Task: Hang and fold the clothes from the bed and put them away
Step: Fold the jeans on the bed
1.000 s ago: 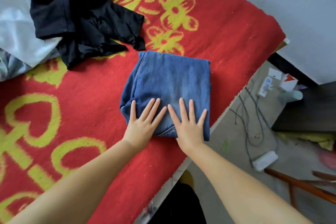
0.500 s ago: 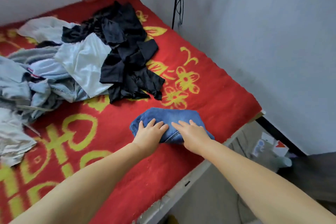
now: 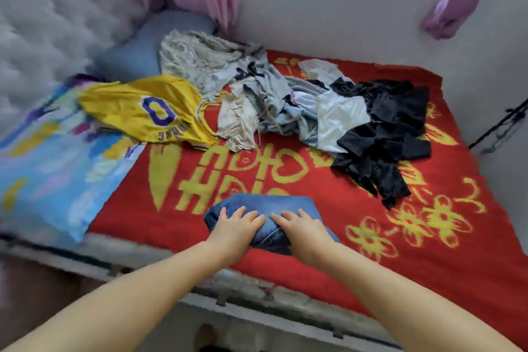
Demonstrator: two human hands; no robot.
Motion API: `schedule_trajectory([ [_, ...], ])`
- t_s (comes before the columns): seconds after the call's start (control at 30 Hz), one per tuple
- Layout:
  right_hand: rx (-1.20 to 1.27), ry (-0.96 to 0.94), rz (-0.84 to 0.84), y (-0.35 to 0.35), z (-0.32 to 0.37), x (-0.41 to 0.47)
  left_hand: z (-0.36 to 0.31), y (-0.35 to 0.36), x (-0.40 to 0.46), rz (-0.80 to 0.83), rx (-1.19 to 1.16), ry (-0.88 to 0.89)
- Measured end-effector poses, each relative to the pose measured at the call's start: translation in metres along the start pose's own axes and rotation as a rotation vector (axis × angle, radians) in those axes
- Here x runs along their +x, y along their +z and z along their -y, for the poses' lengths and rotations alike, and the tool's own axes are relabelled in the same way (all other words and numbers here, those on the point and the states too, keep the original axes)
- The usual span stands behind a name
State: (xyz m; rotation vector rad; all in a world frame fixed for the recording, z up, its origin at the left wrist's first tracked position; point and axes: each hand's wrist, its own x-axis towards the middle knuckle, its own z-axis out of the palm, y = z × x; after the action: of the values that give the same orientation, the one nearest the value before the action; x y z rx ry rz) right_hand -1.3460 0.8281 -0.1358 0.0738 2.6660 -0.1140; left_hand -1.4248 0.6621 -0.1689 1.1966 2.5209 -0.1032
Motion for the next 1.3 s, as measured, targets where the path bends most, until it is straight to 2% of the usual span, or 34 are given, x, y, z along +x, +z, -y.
schedule_trajectory([
  [0.17, -0.199, -0.365, -0.005, -0.01, 0.142, 0.028, 0.077, 0.028, -0.138, -0.033, -0.135, -0.379],
  [0.37, -0.336, -0.691, 0.039, 0.013, 0.32, 0.015, 0.13, 0.083, -0.31, -0.077, -0.253, -0.72],
  [0.6, -0.559, -1.046, 0.138, 0.094, 0.565, -0.065, 0.148, 0.193, -0.548, -0.067, -0.426, -1.097],
  [0.8, -0.622, -1.305, 0.219, 0.169, 0.736, -0.151, 0.146, 0.268, -0.729, -0.027, -0.529, -1.307],
  [1.0, -0.705, -1.378, 0.277, 0.206, 0.817, -0.171, 0.159, 0.313, -0.793, -0.014, -0.559, -1.403],
  [1.3, -0.703, -1.345, 0.292, 0.246, 0.893, -0.111, 0.243, 0.367, -0.807, 0.009, -0.582, -1.422],
])
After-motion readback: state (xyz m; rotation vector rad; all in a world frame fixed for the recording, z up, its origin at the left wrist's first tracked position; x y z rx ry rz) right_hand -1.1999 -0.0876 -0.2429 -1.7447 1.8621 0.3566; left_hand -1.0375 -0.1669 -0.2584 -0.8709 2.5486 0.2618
